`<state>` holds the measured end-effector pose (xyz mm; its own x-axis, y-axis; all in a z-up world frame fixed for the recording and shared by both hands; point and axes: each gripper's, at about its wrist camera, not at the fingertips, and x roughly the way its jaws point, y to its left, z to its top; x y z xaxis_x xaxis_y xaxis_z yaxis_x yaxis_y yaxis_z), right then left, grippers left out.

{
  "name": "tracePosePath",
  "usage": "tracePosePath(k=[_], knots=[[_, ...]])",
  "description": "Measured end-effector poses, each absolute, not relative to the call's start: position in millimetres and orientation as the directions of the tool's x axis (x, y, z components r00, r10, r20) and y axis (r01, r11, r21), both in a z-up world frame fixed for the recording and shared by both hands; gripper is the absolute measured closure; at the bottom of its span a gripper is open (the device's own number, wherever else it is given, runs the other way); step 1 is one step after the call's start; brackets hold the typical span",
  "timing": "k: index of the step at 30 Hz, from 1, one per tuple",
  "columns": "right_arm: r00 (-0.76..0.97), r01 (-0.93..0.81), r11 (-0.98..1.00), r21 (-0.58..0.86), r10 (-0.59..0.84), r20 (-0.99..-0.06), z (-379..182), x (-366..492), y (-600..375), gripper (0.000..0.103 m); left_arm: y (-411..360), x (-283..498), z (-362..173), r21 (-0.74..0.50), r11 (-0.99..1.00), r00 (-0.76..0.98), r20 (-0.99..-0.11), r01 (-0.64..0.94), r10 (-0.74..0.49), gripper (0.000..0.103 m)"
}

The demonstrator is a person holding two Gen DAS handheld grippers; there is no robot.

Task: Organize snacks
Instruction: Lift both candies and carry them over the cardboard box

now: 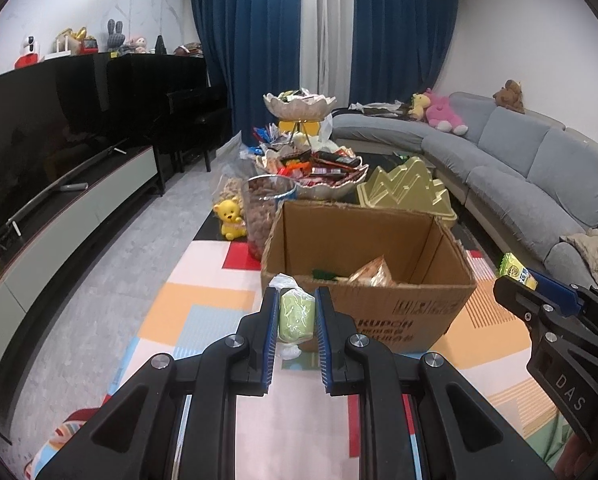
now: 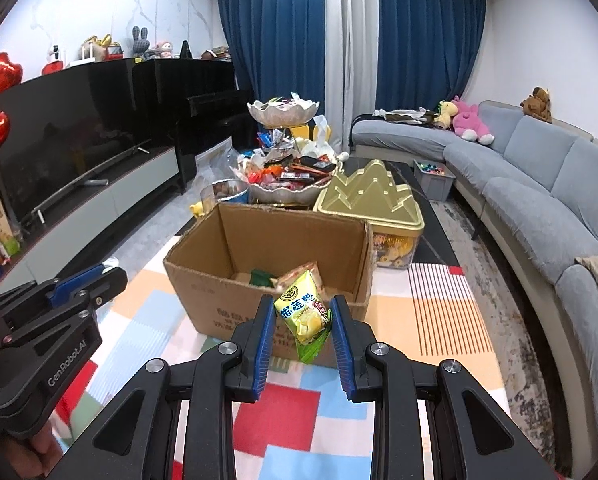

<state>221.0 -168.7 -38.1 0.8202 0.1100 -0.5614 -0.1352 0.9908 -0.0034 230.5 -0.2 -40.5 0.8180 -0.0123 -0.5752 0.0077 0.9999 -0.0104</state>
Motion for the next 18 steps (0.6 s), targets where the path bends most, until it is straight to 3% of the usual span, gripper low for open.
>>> tracePosePath(k=[18], knots=[[0.827,-0.133,0.991,-0.018,0.101,-0.553,-26,260,-172,0.074,-15,284,-23,-0.011,0.998,0.827,-0.559,0.066,-0.061,0.084]])
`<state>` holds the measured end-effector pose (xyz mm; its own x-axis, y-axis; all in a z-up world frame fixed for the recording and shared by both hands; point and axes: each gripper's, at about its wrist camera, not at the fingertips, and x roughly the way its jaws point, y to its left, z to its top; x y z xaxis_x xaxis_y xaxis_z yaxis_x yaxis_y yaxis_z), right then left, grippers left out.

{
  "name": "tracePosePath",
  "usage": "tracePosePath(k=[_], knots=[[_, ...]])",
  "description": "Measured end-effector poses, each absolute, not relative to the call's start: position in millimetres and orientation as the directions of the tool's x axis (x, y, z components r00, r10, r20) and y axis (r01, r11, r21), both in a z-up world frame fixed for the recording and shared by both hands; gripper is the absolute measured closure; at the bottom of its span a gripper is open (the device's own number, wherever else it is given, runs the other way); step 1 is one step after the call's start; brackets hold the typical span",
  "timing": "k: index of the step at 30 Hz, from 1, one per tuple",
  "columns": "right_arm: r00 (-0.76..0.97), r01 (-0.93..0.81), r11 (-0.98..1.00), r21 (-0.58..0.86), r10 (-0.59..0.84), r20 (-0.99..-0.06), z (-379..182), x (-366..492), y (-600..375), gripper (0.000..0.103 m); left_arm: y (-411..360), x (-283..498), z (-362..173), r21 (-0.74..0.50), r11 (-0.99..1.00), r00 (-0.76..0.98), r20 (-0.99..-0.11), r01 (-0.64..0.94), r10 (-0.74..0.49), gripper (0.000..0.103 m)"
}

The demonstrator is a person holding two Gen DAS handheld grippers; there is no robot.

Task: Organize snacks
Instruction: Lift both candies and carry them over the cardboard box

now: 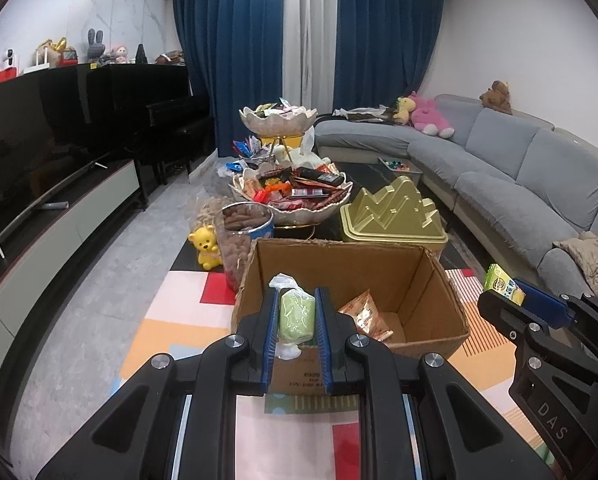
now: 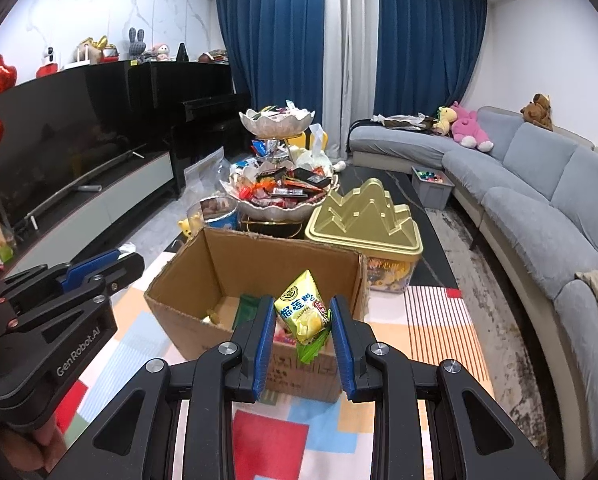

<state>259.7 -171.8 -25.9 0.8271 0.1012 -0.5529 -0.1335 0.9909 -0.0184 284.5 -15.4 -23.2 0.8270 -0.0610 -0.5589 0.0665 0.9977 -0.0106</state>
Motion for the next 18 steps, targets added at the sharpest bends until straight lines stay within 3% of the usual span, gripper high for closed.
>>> tracePosePath(k=[18], knots=[[0.826,-0.128,0.992,-0.022,0.094,-0.556,-21,306,-171,0.074,-18,334,-26,0.010,0.996,0.824,-0.564,0.084,-0.064,0.084]])
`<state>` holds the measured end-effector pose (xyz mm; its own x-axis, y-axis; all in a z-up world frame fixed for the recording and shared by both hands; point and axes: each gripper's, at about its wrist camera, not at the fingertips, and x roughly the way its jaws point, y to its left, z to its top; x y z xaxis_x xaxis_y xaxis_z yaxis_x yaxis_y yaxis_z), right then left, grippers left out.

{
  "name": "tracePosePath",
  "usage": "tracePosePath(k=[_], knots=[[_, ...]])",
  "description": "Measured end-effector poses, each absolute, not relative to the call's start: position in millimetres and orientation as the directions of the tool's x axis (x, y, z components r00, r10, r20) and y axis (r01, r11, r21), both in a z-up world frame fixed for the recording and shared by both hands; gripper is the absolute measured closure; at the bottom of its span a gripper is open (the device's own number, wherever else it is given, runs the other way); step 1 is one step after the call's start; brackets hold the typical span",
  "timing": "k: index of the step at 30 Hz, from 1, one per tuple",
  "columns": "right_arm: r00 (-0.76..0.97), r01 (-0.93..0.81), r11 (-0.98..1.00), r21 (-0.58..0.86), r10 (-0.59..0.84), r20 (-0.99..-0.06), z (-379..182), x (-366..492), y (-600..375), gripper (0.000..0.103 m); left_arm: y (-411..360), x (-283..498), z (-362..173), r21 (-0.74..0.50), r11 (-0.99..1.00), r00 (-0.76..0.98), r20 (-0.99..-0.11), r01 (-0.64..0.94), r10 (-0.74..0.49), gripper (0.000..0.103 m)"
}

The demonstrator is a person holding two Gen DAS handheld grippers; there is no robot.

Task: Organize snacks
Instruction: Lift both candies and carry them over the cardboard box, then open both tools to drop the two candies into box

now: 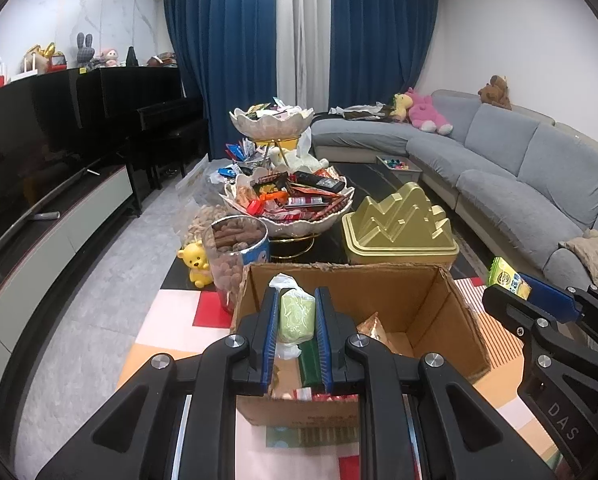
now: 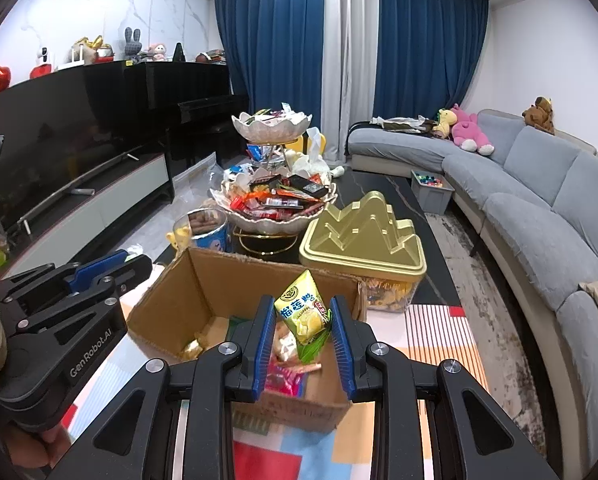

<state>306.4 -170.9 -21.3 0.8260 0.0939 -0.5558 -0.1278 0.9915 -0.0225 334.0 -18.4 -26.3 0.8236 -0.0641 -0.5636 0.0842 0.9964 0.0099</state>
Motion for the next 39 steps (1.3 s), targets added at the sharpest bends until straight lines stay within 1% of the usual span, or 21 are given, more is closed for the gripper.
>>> tracePosePath(k=[6,19,21,22,23,25,26,27,28,30,32,39], knots=[[0.819,-0.134,0.991,-0.021,0.098,-0.566,-26,325,-169,0.074,-20,354,-31,0.017,0.996,0.821,-0.568,0.090,-0.065,0.084],[0.781,-0.154,0.988,-0.031,0.102,-0.616,-49,352,-163,0.073,-19,379,-53,-0.010,0.995,0.783,-0.616,0.101,-0.085,0.084],[0.784,-0.149,0.988,-0.039,0.094,-0.614,-50,352,-163,0.071,-19,381,-56,-0.012,0.995,0.776,-0.625,0.102,-0.087,0.083],[0.785,-0.145,0.989,-0.040,0.090,-0.613,-50,352,-163,0.065,-18,382,-56,-0.013,0.995,0.773,-0.628,0.101,-0.086,0.082],[0.786,-0.143,0.989,-0.038,0.090,-0.612,-50,352,-164,0.058,-18,382,-57,-0.018,0.994,0.770,-0.632,0.104,-0.091,0.079],[0.793,-0.131,0.991,-0.038,0.082,-0.604,-49,350,-166,0.050,-17,382,-57,-0.019,0.995,0.766,-0.637,0.102,-0.091,0.069],[0.794,-0.128,0.991,-0.039,0.079,-0.603,-48,350,-167,0.046,-17,381,-57,-0.018,0.995,0.767,-0.636,0.097,-0.086,0.061],[0.795,-0.123,0.992,-0.041,0.073,-0.602,-48,350,-168,0.045,-16,380,-56,-0.021,0.995,0.770,-0.633,0.093,-0.085,0.056],[0.796,-0.119,0.992,-0.042,0.070,-0.601,-47,350,-168,0.042,-15,378,-56,-0.020,0.996,0.772,-0.630,0.089,-0.082,0.055],[0.797,-0.110,0.993,-0.043,0.062,-0.600,-46,349,-170,0.040,-15,377,-54,-0.014,0.997,0.774,-0.629,0.081,-0.072,0.045],[0.798,-0.103,0.994,-0.043,0.057,-0.600,-44,347,-171,0.037,-15,374,-51,-0.010,0.997,0.781,-0.621,0.075,-0.065,0.041],[0.808,-0.090,0.995,-0.034,0.052,-0.587,-34,336,-175,0.036,-14,362,-40,0.001,0.998,0.796,-0.603,0.070,-0.055,0.036]])
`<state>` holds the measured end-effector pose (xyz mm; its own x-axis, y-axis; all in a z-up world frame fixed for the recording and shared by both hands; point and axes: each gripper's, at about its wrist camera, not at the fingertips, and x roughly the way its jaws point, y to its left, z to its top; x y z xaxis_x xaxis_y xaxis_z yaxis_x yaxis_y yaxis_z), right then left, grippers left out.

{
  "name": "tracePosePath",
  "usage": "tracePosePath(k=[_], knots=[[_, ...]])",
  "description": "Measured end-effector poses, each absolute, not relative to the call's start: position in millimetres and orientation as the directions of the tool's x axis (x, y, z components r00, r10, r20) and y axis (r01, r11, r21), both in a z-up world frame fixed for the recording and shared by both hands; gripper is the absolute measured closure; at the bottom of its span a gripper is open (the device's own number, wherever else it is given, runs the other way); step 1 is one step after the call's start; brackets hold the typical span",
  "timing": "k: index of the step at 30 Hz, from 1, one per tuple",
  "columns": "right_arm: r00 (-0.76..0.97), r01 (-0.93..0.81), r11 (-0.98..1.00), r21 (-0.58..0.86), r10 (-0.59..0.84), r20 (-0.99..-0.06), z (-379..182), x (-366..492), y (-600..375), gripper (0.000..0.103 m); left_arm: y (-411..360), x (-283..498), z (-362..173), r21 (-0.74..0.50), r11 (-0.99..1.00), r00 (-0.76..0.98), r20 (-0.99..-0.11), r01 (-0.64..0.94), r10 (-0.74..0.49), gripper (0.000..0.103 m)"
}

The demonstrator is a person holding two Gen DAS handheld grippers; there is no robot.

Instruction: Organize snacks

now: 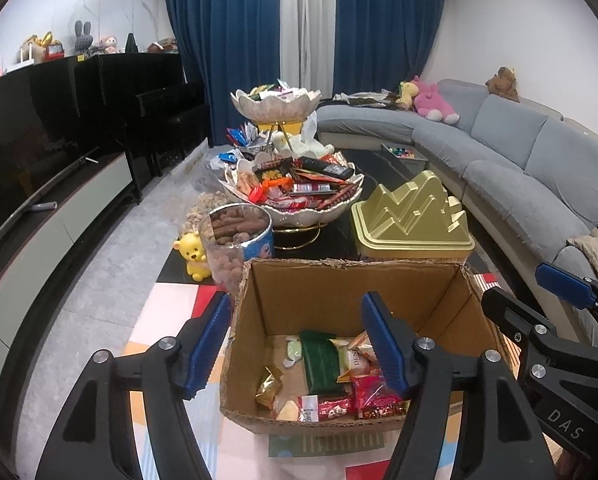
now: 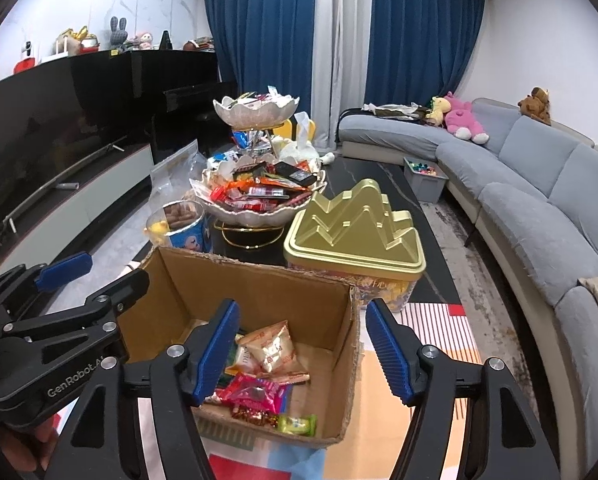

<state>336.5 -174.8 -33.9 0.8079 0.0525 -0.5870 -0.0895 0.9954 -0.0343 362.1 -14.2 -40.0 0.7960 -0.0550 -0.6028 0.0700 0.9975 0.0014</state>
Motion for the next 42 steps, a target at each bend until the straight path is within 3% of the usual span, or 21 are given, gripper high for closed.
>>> tracePosePath(k=[21,25,34,42], knots=[[0.844,-0.086,0.996,-0.035,0.055,-0.534,0,282,-173,0.036,-9,303,-4,-0.003,0.998,0.827,-0.560,0.056,-0.048,0.033],[0.855,-0.081,0.996,-0.036,0.050,-0.516,5,267,-174,0.028,-8,286,6,-0.008,0.998,0.835,-0.548,0.057,-0.052,0.033],[0.862,-0.081,0.996,-0.026,0.057,-0.503,13,232,-178,0.026,-10,249,18,-0.011,0.998,0.842,-0.537,0.055,-0.052,0.027],[0.871,-0.080,0.996,-0.037,0.052,-0.489,18,202,-177,0.022,-4,218,19,-0.014,1.000,0.844,-0.536,0.008,-0.014,0.014]])
